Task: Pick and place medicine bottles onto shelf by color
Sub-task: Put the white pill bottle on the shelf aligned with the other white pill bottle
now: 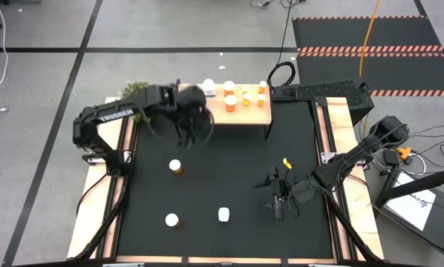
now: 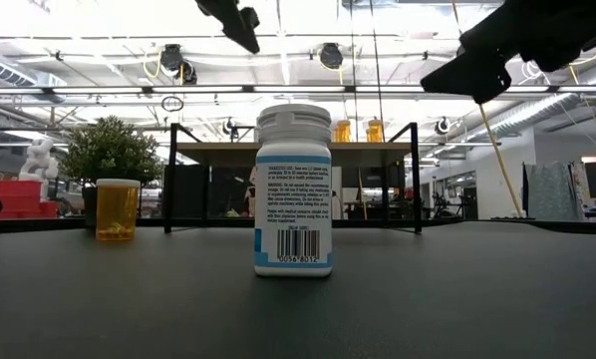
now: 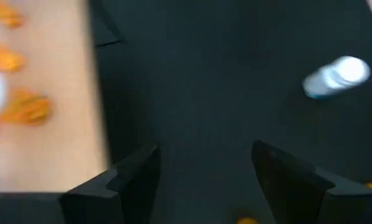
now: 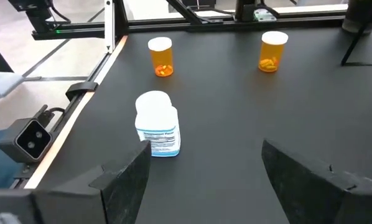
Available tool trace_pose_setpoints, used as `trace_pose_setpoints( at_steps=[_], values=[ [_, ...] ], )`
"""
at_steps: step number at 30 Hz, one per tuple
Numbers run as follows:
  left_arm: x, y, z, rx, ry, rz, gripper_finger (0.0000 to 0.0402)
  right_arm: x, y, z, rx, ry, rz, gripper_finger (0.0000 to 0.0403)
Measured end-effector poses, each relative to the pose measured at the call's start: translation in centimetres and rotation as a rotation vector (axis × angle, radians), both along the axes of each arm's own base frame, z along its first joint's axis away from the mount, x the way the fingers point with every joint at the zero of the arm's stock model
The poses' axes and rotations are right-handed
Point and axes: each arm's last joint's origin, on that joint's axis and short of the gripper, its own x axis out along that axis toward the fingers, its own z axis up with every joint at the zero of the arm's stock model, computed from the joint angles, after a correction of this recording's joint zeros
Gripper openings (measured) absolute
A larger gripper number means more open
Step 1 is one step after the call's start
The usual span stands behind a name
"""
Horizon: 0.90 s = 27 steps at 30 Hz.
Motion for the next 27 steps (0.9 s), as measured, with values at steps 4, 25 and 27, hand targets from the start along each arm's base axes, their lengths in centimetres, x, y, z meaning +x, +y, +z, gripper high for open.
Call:
trace_pose_setpoints(
  at_steps=[4,25,27],
  values=[
    [0.8,-4.5,-1.4,0.028,0.056,-0.070,0.0253,0.8,0.5,-0.7,0.024,-0.026,-0.003,0.0299],
    [1.4,-17.2,-15.9,0.012,-0.140,-0.170,0.0253,6.7,4.1,-6.4,0.136,-0.005,-0.004,0.0243],
    [1.1,-17.1,-17.0,-0.012,-0.158,-0.144,0.0253,7.8,4.9,-6.8,0.131,0.013,0.021,0.0226]
  ],
)
